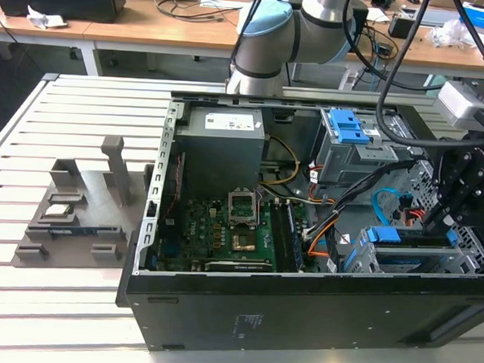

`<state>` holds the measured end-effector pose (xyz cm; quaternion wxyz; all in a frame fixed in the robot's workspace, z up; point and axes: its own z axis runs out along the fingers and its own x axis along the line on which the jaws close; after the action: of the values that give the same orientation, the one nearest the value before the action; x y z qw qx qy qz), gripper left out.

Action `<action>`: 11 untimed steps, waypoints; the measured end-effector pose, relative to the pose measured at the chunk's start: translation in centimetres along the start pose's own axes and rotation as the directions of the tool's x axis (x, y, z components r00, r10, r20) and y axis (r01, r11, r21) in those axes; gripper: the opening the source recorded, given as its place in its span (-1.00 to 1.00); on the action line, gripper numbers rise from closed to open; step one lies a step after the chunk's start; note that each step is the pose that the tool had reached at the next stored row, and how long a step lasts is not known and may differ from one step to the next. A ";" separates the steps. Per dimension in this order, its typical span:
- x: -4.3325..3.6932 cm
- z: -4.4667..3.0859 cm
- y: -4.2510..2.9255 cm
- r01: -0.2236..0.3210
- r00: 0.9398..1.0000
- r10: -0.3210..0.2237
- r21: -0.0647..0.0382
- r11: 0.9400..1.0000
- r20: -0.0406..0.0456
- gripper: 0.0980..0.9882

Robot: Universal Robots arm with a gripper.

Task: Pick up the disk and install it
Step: 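Insert the first disk wire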

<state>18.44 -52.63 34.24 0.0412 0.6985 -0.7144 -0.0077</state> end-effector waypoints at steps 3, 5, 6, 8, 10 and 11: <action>-0.02 0.13 0.15 0.000 1.000 0.000 0.000 1.000 0.000 -0.84; -0.03 0.41 0.24 0.000 1.000 0.000 0.000 1.000 0.000 -0.84; -0.03 0.49 0.23 0.000 1.000 0.000 0.000 1.000 0.000 -0.84; -0.03 0.53 0.23 0.000 1.000 0.000 0.000 1.000 0.000 -0.84; -0.03 0.54 0.23 0.000 1.000 0.000 0.000 1.000 0.000 -0.84; -0.03 0.55 0.23 0.000 1.000 0.000 0.000 1.000 0.000 -0.84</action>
<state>18.17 -52.61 33.71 0.0412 0.6984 -0.7144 -0.0076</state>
